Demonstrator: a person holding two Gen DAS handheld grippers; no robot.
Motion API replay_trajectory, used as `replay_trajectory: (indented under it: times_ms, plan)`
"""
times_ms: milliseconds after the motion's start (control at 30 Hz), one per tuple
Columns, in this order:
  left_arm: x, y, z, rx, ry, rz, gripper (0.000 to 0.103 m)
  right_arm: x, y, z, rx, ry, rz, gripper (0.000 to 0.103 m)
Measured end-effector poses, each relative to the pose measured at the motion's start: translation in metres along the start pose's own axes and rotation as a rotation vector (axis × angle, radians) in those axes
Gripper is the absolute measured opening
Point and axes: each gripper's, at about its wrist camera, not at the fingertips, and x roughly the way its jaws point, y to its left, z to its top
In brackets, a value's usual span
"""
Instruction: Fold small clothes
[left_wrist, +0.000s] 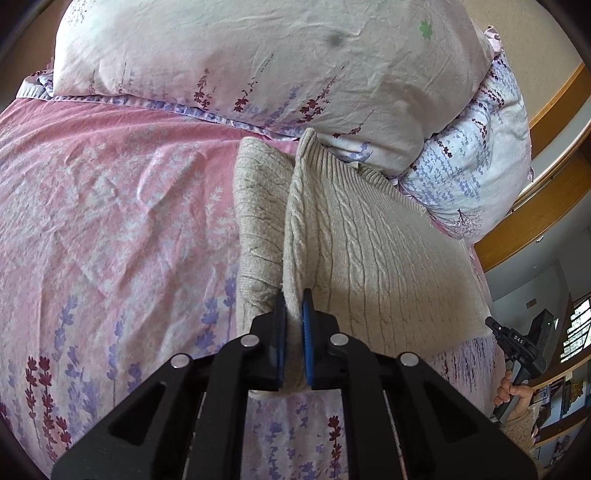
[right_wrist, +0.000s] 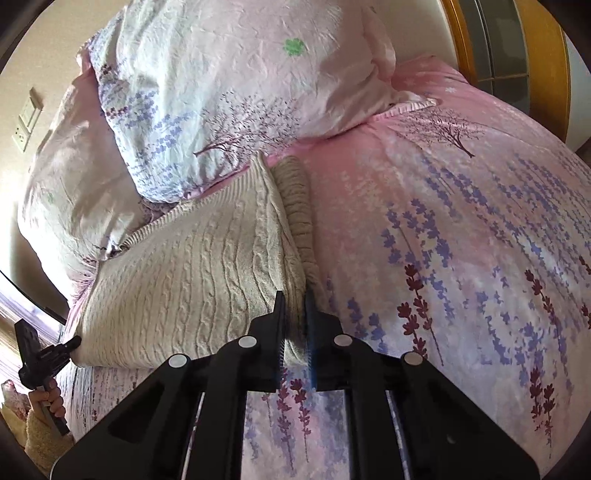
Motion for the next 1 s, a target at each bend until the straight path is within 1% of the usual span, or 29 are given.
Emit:
replay_trajectory:
  times_ms: [67, 233, 333, 433, 500, 533, 567, 600, 667, 733, 867, 967, 1000]
  plan:
    - [0.0, 0.002, -0.002, 0.005, -0.004, 0.002, 0.007, 0.006, -0.001, -0.001, -0.002, 0.012, -0.022, 0.01]
    - [-0.003, -0.002, -0.013, 0.023, -0.038, 0.023, 0.007, 0.011, 0.012, 0.001, -0.073, 0.005, -0.098, 0.01]
    - [-0.006, -0.004, -0.02, 0.041, -0.064, 0.027, 0.007, 0.011, 0.013, 0.001, -0.081, 0.003, -0.1, 0.011]
    - [-0.008, -0.005, -0.019, 0.042, -0.071, 0.038, 0.012, 0.009, 0.013, 0.003, -0.071, 0.009, -0.095, 0.014]
    - [-0.013, -0.005, -0.014, 0.032, -0.081, 0.032, 0.019, 0.005, 0.014, 0.006, -0.052, 0.008, -0.111, 0.024]
    - [-0.018, -0.005, -0.01, 0.028, -0.097, 0.041, 0.031, 0.001, 0.016, 0.007, -0.049, -0.006, -0.127, 0.028]
    - [-0.025, -0.006, -0.006, 0.022, -0.128, 0.078, 0.045, -0.004, 0.019, 0.009, -0.057, -0.027, -0.142, 0.034]
    - [-0.032, -0.007, -0.002, 0.021, -0.16, 0.097, 0.048, -0.01, 0.024, 0.011, -0.077, -0.065, -0.149, 0.038]
    - [-0.039, -0.016, 0.003, 0.034, -0.194, 0.079, 0.049, -0.018, 0.039, 0.013, -0.124, -0.112, -0.137, 0.041]
    - [-0.036, -0.033, 0.006, 0.072, -0.187, 0.046, 0.053, -0.013, 0.054, 0.014, -0.172, -0.096, -0.097, 0.041]
    - [-0.007, -0.067, 0.0, 0.162, -0.116, 0.03, 0.054, 0.009, 0.079, 0.007, -0.252, -0.04, -0.085, 0.041]
    - [0.011, -0.078, -0.003, 0.207, -0.082, 0.079, 0.056, 0.026, 0.086, 0.004, -0.282, 0.005, -0.101, 0.042]
    - [0.016, -0.078, -0.004, 0.214, -0.066, 0.099, 0.056, 0.03, 0.087, 0.003, -0.291, 0.01, -0.11, 0.045]
